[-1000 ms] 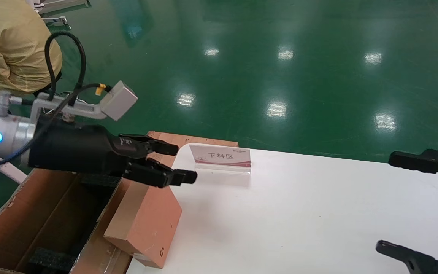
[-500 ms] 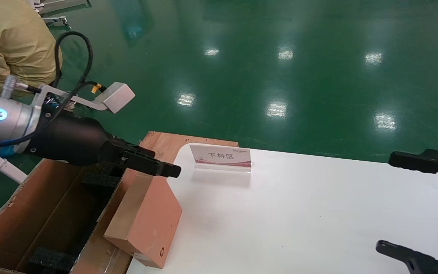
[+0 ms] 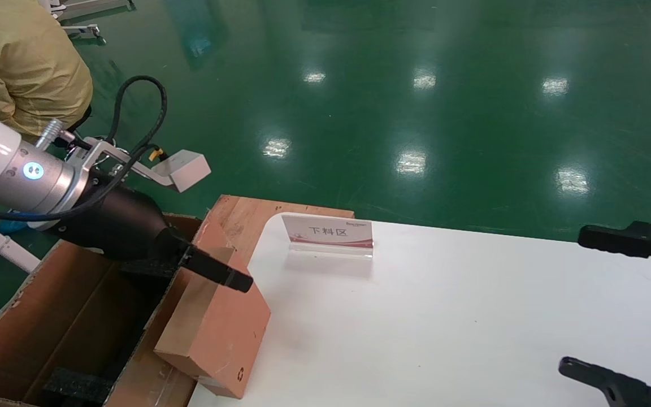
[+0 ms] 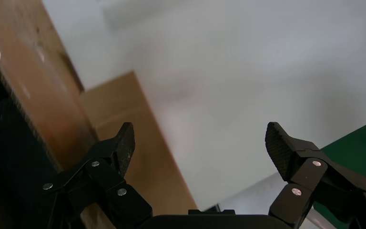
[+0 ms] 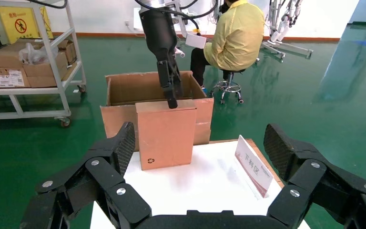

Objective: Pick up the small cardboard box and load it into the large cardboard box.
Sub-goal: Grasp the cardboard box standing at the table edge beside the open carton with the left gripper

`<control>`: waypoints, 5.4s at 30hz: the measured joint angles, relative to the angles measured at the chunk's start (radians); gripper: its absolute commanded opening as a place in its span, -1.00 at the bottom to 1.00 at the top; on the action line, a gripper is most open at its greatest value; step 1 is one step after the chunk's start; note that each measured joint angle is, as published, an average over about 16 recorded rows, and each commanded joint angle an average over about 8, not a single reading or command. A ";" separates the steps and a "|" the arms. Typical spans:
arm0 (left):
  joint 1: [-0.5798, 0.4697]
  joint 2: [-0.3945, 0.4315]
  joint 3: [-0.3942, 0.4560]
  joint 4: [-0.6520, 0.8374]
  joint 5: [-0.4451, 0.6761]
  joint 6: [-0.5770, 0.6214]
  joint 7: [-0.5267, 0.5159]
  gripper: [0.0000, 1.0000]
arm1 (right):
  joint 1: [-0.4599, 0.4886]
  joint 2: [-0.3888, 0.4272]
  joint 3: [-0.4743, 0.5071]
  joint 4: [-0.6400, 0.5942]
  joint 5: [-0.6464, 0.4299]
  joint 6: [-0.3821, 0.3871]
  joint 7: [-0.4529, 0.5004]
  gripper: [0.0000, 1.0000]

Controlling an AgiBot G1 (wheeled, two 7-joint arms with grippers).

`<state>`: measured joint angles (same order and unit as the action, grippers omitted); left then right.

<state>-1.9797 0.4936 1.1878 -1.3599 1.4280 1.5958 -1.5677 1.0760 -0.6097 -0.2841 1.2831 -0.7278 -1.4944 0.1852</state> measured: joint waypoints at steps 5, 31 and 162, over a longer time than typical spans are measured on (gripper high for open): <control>-0.111 0.029 0.178 0.000 -0.012 0.001 -0.059 1.00 | 0.000 0.000 0.000 0.000 0.000 0.000 0.000 1.00; -0.420 0.143 0.770 0.002 -0.103 -0.074 -0.176 1.00 | 0.000 0.001 -0.002 0.000 0.002 0.001 -0.001 1.00; -0.280 -0.008 0.752 0.006 -0.126 -0.440 0.040 -1.00 | 0.001 0.003 -0.007 0.000 0.005 0.003 -0.004 -1.00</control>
<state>-2.2596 0.4852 1.9399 -1.3534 1.3023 1.1558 -1.5274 1.0774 -0.6066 -0.2914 1.2827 -0.7225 -1.4910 0.1814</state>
